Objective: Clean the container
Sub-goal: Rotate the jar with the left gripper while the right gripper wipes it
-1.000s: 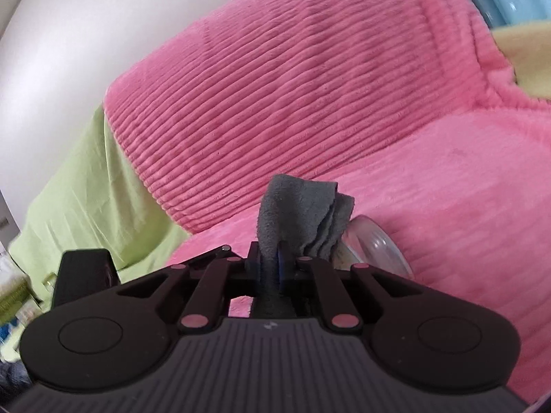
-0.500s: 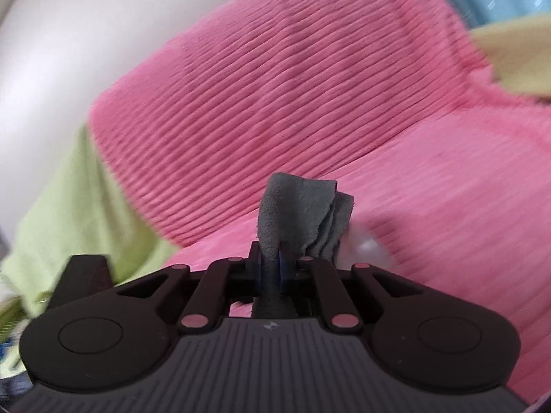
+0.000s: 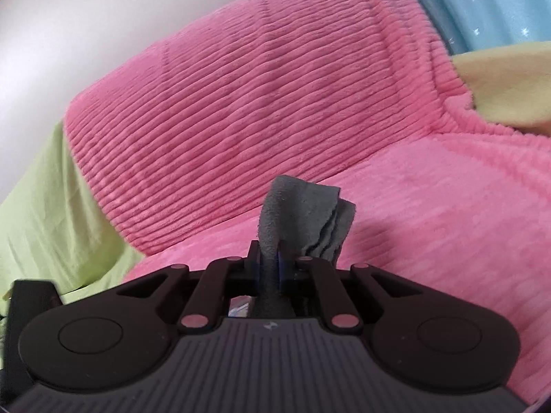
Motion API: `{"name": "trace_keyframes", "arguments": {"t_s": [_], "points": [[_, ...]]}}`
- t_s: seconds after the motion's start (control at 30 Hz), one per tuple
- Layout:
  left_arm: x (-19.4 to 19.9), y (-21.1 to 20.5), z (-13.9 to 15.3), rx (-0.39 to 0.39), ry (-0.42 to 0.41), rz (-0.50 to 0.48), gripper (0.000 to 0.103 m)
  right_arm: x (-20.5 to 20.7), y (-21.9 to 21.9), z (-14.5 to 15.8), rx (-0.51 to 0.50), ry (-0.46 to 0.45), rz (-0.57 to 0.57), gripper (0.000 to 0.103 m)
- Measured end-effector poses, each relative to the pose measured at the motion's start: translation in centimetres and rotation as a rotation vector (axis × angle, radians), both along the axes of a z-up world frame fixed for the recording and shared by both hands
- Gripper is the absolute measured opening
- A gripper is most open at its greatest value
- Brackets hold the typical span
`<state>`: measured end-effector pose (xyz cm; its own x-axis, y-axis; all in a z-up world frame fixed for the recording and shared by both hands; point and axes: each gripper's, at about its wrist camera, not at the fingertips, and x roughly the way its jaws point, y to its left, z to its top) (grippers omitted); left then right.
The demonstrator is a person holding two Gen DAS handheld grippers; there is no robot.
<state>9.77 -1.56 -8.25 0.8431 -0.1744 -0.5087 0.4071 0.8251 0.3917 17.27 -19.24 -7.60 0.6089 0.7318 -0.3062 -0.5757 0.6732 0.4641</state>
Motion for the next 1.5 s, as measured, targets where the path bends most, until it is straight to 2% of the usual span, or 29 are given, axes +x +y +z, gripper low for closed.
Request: {"name": "trace_keyframes", "arguments": {"t_s": [0.1,0.2,0.27,0.33,0.4,0.47,0.5,0.6,0.67,0.77,0.87,0.93,1.07,1.13,1.33,1.4,1.5], "points": [[0.0,0.2,0.1,-0.008,0.008,0.004,0.085,-0.4,0.8,0.0,0.024,0.030,0.091,0.007],[-0.1,0.1,0.1,-0.009,0.013,0.006,0.085,-0.5,1.6,0.1,0.003,0.015,0.143,0.006],[-0.3,0.0,0.1,0.000,0.006,0.002,0.085,0.1,1.5,0.1,-0.002,0.007,0.117,0.006],[-0.6,-0.4,0.0,0.021,-0.008,-0.006,0.085,0.8,0.9,0.0,0.012,0.020,0.039,0.006],[-0.8,-0.5,0.2,0.012,-0.010,-0.012,0.085,1.0,0.3,-0.2,0.029,0.031,0.000,0.006],[-0.5,0.4,0.8,-0.087,0.022,-0.013,0.085,1.0,0.3,-0.3,0.037,0.037,-0.004,0.006],[-0.2,1.3,1.2,-0.180,0.061,-0.009,0.086,0.8,0.3,-0.3,0.033,0.033,-0.003,0.006],[1.1,3.5,1.3,-0.384,0.173,0.005,0.086,0.4,0.5,-0.1,0.018,0.022,-0.003,0.006],[1.2,3.8,1.2,-0.427,0.193,0.010,0.085,0.5,0.6,0.1,0.013,0.018,-0.004,0.006],[0.5,3.0,1.5,-0.369,0.150,0.016,0.085,0.9,-0.5,0.0,0.003,0.006,-0.048,0.006],[-0.9,1.1,0.8,-0.193,0.062,0.012,0.085,0.7,-0.9,-0.1,0.005,0.016,-0.065,0.007],[-1.3,0.3,0.4,-0.102,0.028,0.004,0.085,0.1,-0.6,0.1,-0.008,0.007,-0.026,0.008],[-1.6,-0.9,-0.5,0.000,-0.006,-0.009,0.085,-1.2,1.1,0.1,-0.005,0.012,0.126,0.008],[-1.3,-1.2,-0.7,0.026,-0.016,-0.013,0.085,-1.1,1.6,0.3,-0.046,-0.020,0.153,0.006],[-1.8,-2.3,-1.2,0.102,-0.064,-0.034,0.085,1.1,-0.7,-0.2,-0.025,0.002,-0.054,0.006],[-1.9,-2.5,-1.4,0.119,-0.075,-0.038,0.085,0.5,-0.4,-0.2,-0.034,-0.003,-0.044,0.008],[-1.8,-2.4,-1.6,0.112,-0.067,-0.033,0.085,-0.3,1.0,-0.2,-0.016,0.010,0.094,0.008]]}}
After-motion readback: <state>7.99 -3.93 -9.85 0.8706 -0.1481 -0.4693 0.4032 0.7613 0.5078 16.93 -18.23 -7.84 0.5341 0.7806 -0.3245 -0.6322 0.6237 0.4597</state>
